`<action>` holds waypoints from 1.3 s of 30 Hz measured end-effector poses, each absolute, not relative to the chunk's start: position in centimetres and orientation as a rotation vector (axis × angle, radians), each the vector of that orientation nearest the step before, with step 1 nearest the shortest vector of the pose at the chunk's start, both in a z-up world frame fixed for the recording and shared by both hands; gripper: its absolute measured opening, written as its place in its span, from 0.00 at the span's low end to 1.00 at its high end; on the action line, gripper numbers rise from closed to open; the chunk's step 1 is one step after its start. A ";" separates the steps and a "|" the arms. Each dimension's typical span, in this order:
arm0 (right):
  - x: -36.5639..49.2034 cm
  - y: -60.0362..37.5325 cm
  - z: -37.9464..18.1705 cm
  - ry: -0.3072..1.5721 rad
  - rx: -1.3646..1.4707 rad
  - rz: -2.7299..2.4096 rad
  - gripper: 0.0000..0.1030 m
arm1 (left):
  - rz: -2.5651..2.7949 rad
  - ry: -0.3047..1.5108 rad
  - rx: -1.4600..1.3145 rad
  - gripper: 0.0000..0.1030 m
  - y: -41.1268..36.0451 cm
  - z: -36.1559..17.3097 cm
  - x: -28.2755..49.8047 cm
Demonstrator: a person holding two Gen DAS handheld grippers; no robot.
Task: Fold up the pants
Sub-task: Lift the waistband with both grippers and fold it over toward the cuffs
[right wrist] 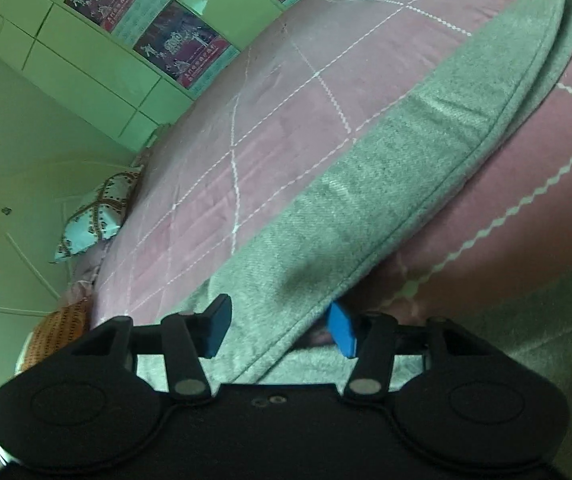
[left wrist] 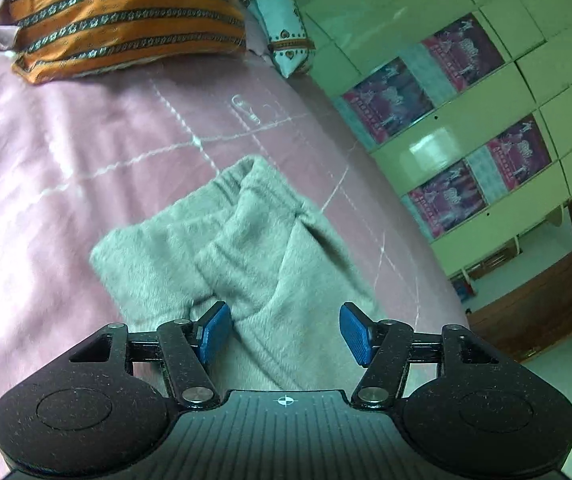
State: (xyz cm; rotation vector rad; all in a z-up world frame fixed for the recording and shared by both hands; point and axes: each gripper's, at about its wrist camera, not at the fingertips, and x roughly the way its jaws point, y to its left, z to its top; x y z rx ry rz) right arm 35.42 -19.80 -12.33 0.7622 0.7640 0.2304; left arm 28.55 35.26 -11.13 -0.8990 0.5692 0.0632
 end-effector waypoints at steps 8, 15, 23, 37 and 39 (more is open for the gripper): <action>34.8 -19.6 -11.9 0.776 0.728 0.228 0.42 | 0.106 0.609 -0.933 0.58 34.3 -12.2 31.1; 36.8 -20.2 -12.1 0.797 0.776 0.163 0.15 | 0.100 0.561 -0.994 0.21 35.4 -12.6 31.3; 34.3 -19.3 -8.2 0.697 0.628 0.223 0.00 | 0.020 0.552 -0.958 0.20 36.8 -10.3 32.2; 23.0 -17.2 -6.9 0.753 0.460 0.310 0.00 | 0.015 0.690 -0.888 0.19 40.7 -11.1 27.8; 23.0 -16.8 -9.4 0.841 0.448 0.277 0.00 | 0.009 0.698 -0.885 0.19 40.7 -11.9 27.3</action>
